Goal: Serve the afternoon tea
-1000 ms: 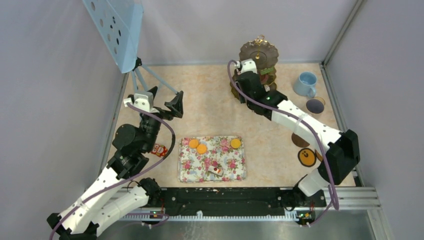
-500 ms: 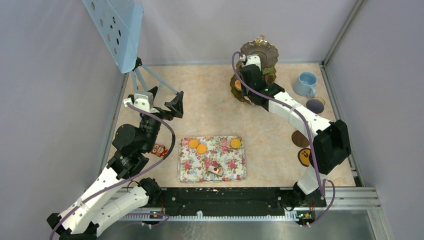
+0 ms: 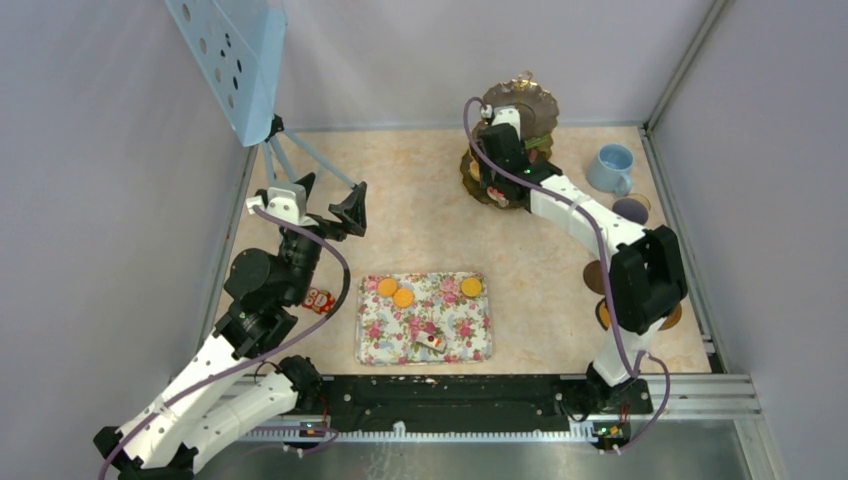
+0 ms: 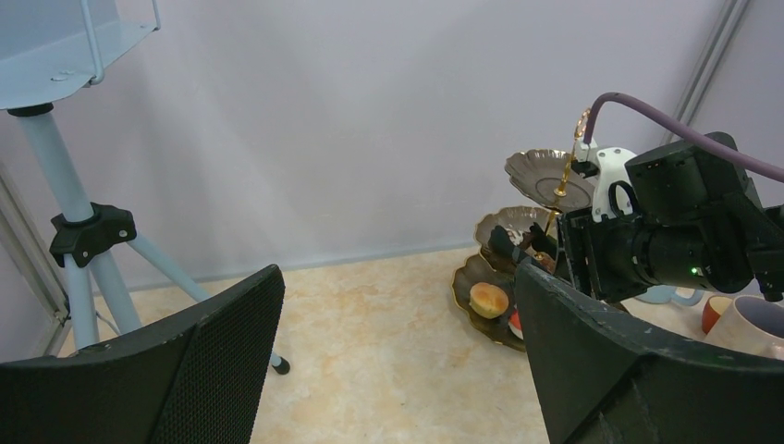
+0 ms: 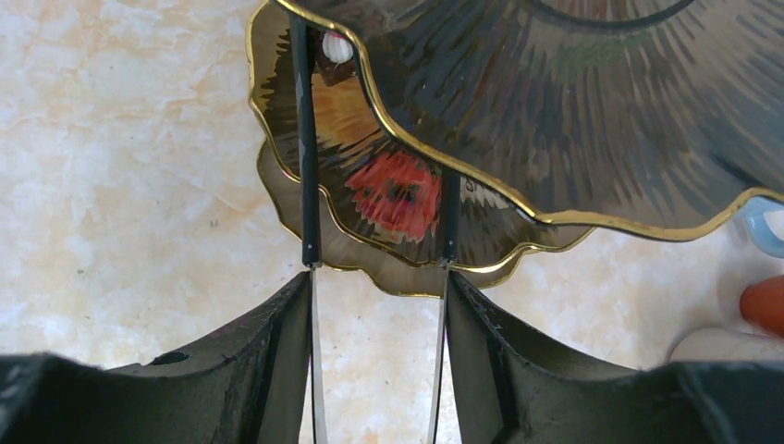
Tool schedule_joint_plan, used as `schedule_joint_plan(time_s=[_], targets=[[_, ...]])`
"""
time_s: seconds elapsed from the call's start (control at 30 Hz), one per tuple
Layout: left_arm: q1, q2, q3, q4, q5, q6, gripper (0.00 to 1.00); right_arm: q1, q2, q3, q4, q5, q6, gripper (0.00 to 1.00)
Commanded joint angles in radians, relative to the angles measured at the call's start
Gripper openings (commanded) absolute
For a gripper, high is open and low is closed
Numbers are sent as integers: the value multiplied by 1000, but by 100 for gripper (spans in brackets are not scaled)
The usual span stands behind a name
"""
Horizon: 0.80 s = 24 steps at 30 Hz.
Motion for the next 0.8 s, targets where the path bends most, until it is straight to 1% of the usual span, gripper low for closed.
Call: schedule_joint_plan(time_s=[0.0,0.2,0.6,0.67,0.77], targets=[[2,-9,5,29,13,-9,99,-9,-30,56,55,-25,7,51],[3,-8,5,29,17,-11,99,-9,-72,29,54,-33,-5,53],[2,-5,5,27,20,-14,99,-9,-162,-33,21,-57,-17,53],[3,-3,6,27,21,-14,99,-9,-187,-50,6,-87,-18,52],[2,-2,5,27,19,-13,99,1,-265,-113,10,-195,-38,50]])
